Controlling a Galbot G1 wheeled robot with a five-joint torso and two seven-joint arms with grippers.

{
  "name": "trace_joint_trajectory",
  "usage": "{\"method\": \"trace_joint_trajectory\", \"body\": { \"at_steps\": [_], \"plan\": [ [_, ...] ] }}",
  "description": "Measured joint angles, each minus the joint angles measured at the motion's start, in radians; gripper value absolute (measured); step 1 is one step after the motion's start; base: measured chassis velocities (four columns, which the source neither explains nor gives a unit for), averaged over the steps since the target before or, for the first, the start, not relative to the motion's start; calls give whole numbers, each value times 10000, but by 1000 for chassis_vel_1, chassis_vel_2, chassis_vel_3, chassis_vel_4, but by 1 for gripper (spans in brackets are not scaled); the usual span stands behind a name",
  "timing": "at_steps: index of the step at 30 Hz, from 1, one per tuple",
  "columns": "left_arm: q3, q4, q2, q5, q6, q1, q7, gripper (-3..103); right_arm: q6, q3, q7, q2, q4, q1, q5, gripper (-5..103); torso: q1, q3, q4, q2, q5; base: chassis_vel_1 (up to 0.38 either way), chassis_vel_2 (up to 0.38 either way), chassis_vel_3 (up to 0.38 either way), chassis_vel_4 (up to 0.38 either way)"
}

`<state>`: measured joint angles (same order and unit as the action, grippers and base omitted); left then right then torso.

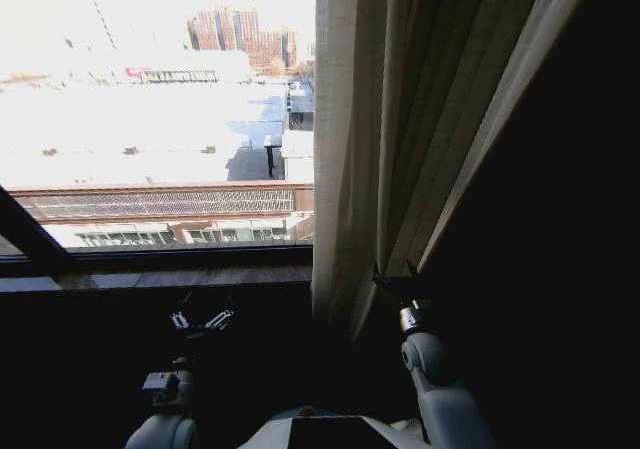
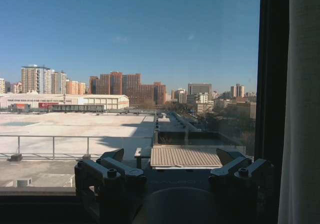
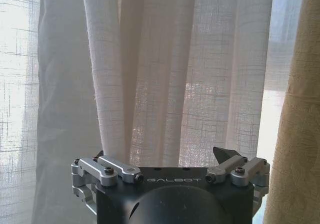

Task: Open the curtains by pulling them apart, changing their state from closed to fully open.

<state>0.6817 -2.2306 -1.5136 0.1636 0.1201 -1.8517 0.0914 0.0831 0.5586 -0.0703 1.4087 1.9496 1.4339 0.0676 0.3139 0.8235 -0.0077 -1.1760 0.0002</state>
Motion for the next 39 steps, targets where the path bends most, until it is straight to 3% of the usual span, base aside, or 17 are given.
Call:
{"method": "trace_joint_trajectory", "body": {
  "at_steps": [20,39],
  "plan": [
    [-38,64,-20,-79,27,-15,87,100,-68,-31,43,127,-72,-18,-372,100,0,1,0,0,1,9,9,-11,-8],
    [-100,116,-44,-173,55,-17,103,100,-416,33,66,96,-318,-149,-377,100,1,0,0,-2,-6,200,211,-203,-204]
  ]
}}
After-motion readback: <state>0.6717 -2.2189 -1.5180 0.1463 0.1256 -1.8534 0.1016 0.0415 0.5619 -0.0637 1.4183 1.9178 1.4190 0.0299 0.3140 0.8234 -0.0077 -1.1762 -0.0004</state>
